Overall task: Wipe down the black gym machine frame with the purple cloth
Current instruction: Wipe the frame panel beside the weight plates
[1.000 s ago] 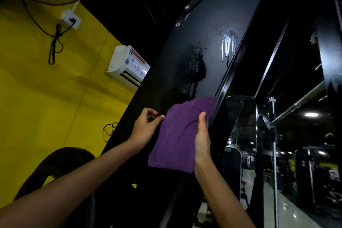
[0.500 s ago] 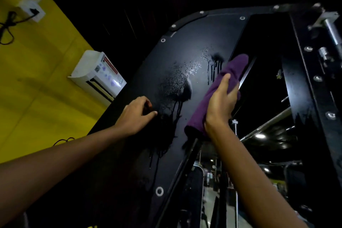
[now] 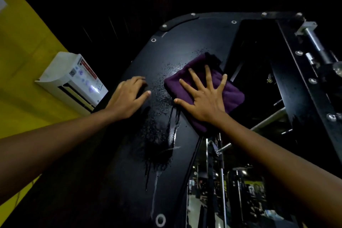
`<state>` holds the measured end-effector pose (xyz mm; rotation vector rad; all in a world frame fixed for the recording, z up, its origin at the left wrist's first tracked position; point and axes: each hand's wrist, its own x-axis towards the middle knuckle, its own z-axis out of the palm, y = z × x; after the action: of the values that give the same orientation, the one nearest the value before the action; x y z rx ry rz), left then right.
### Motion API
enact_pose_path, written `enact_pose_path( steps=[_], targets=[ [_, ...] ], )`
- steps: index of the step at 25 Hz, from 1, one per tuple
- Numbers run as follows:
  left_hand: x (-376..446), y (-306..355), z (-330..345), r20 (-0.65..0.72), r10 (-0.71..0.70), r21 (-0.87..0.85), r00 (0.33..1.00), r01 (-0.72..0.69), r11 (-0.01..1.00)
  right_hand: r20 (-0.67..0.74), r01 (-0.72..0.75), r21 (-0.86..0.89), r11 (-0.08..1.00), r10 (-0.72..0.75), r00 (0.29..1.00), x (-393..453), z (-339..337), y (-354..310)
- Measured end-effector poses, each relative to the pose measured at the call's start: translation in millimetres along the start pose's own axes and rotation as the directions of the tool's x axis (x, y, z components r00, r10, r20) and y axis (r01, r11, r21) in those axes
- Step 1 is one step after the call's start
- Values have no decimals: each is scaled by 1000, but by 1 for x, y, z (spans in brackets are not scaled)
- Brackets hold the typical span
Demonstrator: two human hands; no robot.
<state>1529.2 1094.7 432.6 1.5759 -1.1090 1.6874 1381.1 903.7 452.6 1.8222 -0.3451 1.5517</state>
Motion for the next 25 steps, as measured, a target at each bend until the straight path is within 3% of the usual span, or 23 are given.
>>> enact_pose_path(
  steps=[5,11,13,17,19,21,23,25],
  targets=[
    [14,-16,21,63,-11,-11,998,12,1000,97,-108,128,986,96,991,37,0,19],
    [9,-27,34,-66,24,-74,998,-29,997,63,-385,193,902,380,923,87,-4,27],
    [7,-25,33,-94,21,-78,995,-28,997,38,-311,165,936,309,950,84,-2,8],
    [6,-24,35,-162,26,50,986,-18,999,12,65,70,995,-66,998,71,0,-10],
    [6,-26,36,-153,18,63,988,-9,998,-4,86,10,996,-86,996,82,-5,7],
    [5,-27,36,-151,14,68,988,-4,998,1,-74,4,997,74,997,103,-7,33],
    [6,-25,35,-152,14,72,988,-3,997,43,-302,101,948,299,953,119,-9,62],
    [6,-26,37,-154,5,65,988,5,998,73,-418,216,883,412,908,128,-8,76]
  ],
)
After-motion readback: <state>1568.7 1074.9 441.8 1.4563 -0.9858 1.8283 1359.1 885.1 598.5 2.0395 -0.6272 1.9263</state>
